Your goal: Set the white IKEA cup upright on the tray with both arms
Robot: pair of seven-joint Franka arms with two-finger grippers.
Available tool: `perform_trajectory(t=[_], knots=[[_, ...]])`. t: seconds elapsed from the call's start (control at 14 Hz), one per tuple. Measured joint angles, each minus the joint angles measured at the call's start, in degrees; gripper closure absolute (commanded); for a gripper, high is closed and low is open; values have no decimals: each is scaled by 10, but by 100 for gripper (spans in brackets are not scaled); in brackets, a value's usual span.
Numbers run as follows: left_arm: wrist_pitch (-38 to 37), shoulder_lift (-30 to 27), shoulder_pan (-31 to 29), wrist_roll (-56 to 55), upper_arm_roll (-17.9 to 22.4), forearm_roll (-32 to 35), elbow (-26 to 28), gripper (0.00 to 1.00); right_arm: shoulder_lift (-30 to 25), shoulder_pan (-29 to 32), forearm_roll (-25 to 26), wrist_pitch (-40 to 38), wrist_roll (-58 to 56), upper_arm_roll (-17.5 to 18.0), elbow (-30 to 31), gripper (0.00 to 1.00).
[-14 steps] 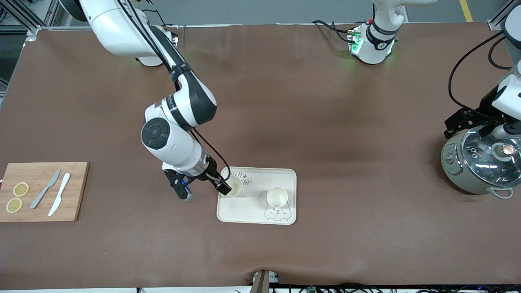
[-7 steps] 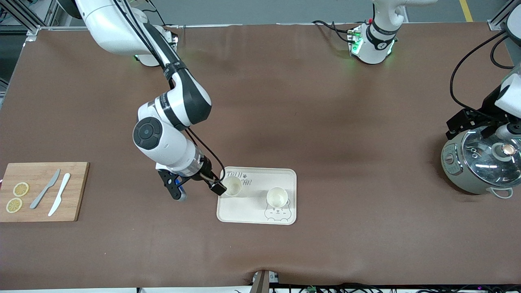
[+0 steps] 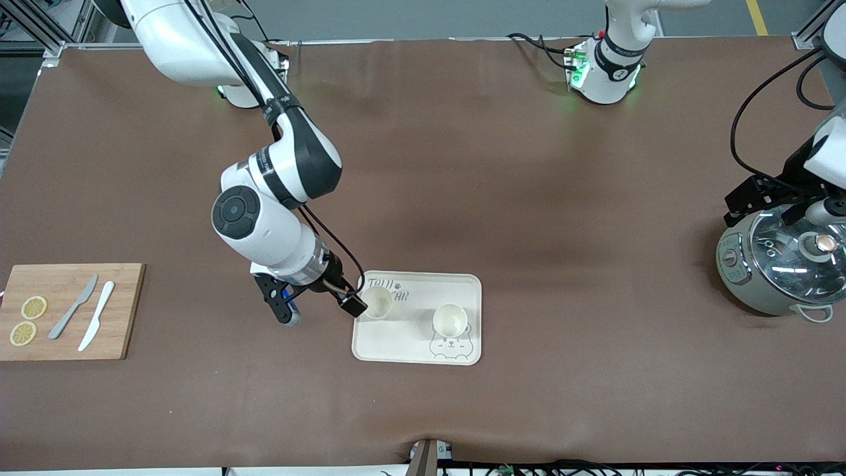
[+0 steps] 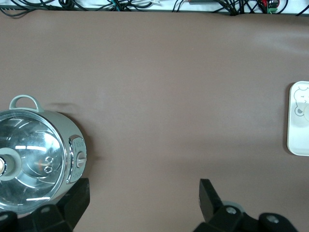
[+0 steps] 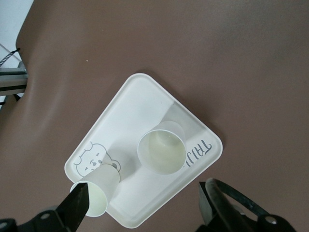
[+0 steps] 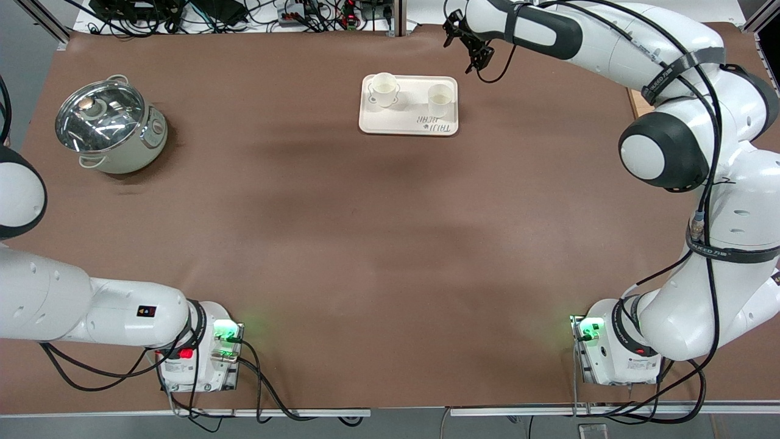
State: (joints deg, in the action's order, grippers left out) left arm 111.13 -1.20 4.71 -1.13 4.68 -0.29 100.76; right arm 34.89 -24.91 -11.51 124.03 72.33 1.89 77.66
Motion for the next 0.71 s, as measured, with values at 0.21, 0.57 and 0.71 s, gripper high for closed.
perform_trajectory(t=[0.21,0.57,0.71], knots=[[0,0,0,0,0,0,-2,0,-8,5,0,-4,0,-1,0,0],[0,0,-2,0,0,0,-5,0,-18,24,0,-30,-3,-1,0,0],[0,1,-2,0,0,-1,-6,0,-21,29,0,-30,-12,-1,0,0]])
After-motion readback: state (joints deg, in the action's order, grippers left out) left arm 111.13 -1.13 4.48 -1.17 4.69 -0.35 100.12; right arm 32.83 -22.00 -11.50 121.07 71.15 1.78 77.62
